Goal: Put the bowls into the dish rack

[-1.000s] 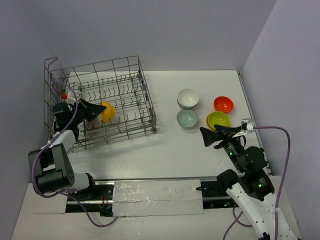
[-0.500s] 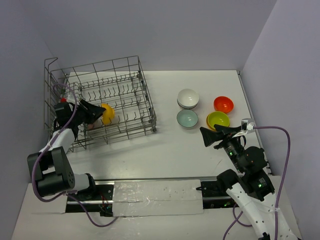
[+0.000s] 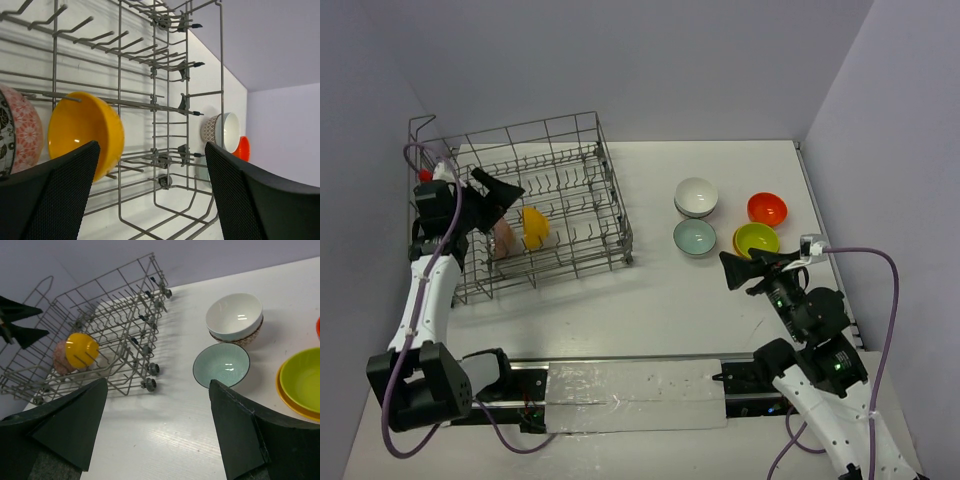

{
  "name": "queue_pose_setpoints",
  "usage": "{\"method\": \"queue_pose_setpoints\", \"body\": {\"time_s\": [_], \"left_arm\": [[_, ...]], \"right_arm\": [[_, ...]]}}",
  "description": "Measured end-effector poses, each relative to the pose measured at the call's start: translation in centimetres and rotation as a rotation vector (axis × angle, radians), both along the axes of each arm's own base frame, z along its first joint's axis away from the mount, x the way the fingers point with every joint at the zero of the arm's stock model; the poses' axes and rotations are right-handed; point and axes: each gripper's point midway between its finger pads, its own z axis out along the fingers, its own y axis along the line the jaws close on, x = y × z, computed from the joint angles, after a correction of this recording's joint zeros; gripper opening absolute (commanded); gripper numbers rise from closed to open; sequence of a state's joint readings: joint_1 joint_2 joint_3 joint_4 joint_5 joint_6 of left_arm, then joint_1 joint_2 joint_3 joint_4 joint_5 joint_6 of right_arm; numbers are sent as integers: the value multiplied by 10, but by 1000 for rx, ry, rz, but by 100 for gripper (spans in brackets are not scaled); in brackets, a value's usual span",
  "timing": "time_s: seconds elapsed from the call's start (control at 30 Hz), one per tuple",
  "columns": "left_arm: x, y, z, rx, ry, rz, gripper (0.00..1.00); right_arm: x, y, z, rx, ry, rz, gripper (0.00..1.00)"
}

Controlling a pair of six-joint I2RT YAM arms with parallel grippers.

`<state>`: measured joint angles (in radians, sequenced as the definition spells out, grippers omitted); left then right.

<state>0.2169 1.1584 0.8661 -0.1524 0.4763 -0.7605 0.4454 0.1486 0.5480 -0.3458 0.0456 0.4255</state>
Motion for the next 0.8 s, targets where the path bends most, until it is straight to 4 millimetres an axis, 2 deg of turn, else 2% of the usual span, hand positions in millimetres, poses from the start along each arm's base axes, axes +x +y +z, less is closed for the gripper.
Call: {"method": "queue_pose_setpoints", "body": {"time_s": [0.1,0.17,0.3,0.4,0.53,0.67,0.8], "left_arm": [[-1,-14,19,69,-21,-13,92],[-2,-25,29,117,-33,-22,86],[-7,-59,30,173,-37,-78,80],[-8,-79,18,193,-9,-113,79],[4,-89,-17,232,79,-112,78],[10,-77,-48,289,164,-52,77],[13,-63,-51,313,174,6,78]], "right_arm": [[7,-3,-7,-18,41,-30,89],[11,-4,-13,-32,77,-48,89],[17,-6,-21,-51,132,-76,89],[20,-5,-25,-52,159,-80,88],[22,-3,-30,-55,182,-79,87],[22,-3,-34,-59,198,-80,87],[23,-3,-34,-58,203,-80,86]]}}
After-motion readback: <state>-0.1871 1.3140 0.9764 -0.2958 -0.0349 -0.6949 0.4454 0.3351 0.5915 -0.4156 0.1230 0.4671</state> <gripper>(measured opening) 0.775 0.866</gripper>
